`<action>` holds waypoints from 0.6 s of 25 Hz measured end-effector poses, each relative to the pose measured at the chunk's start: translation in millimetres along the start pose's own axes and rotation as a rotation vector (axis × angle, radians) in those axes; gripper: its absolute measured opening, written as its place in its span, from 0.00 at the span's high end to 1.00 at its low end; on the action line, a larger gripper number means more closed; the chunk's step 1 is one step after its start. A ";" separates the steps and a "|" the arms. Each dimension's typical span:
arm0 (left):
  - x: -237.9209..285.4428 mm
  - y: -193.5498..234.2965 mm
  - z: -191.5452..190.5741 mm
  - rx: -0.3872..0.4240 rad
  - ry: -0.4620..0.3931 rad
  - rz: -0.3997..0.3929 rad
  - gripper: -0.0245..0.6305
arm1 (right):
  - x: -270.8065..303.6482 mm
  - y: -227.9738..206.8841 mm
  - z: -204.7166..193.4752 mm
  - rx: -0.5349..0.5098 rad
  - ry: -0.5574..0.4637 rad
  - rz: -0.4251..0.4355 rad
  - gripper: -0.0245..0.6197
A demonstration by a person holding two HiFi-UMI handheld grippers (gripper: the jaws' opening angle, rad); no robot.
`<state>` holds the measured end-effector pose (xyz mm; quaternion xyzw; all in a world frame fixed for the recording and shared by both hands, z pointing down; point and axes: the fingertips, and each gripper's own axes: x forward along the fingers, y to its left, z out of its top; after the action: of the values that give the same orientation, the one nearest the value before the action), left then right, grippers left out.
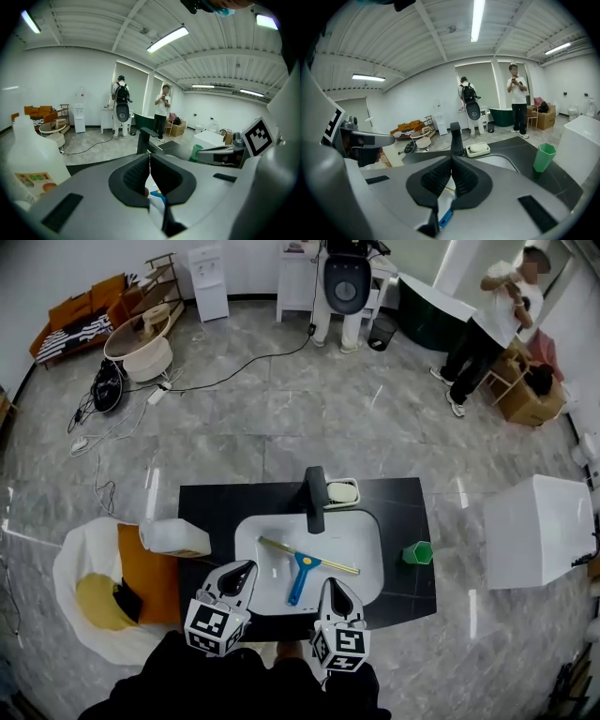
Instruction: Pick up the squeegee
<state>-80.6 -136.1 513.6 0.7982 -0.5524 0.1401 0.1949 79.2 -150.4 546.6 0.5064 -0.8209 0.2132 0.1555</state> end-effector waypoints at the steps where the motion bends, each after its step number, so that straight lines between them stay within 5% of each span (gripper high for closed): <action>1: 6.9 2.7 -4.9 -0.007 0.013 0.003 0.93 | 7.8 -2.5 -4.7 0.005 0.015 0.005 0.94; 15: 76.5 35.0 -73.7 -0.104 0.157 0.034 0.93 | 90.1 -20.8 -76.6 0.057 0.207 0.057 0.94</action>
<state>-87.2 -176.1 617.8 0.7641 -0.5555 0.1765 0.2764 61.4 -188.7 659.1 0.4622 -0.8081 0.2920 0.2192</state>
